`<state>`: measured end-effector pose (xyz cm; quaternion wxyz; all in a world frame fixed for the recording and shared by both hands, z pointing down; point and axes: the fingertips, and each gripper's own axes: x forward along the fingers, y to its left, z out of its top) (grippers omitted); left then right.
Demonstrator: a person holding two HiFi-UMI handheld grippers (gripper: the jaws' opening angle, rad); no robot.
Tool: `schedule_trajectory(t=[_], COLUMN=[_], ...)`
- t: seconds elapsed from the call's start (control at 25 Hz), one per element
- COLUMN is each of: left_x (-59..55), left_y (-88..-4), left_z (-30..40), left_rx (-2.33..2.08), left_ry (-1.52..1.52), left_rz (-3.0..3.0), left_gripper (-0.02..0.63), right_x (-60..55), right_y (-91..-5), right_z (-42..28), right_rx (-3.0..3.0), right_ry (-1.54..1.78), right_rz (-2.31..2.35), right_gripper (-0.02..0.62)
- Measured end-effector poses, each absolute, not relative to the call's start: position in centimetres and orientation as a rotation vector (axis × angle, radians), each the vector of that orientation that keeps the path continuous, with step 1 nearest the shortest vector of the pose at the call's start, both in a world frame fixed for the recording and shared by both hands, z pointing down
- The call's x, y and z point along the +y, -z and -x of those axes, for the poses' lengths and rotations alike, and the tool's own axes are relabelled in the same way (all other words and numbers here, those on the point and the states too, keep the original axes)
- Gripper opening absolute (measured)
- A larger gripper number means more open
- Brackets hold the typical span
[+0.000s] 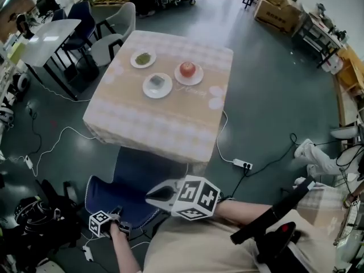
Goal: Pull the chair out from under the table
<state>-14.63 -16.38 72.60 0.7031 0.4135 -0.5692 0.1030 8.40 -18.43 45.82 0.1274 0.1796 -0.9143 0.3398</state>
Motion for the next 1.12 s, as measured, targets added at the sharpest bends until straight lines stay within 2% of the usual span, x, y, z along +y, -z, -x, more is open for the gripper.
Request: schedule_trajectory(t=[1.12], left_x=[-14.9], left_y=[-72.1], left_z=[13.7], left_rx=[-1.283], left_ry=[-0.201], left_rz=[-0.890], left_gripper=[0.167], right_x=[-18.9], right_y=[-46.2], right_z=[-8.9], right_rx=[-2.647], right_ry=[-1.001], right_rz=[-0.488], right_gripper=[0.009])
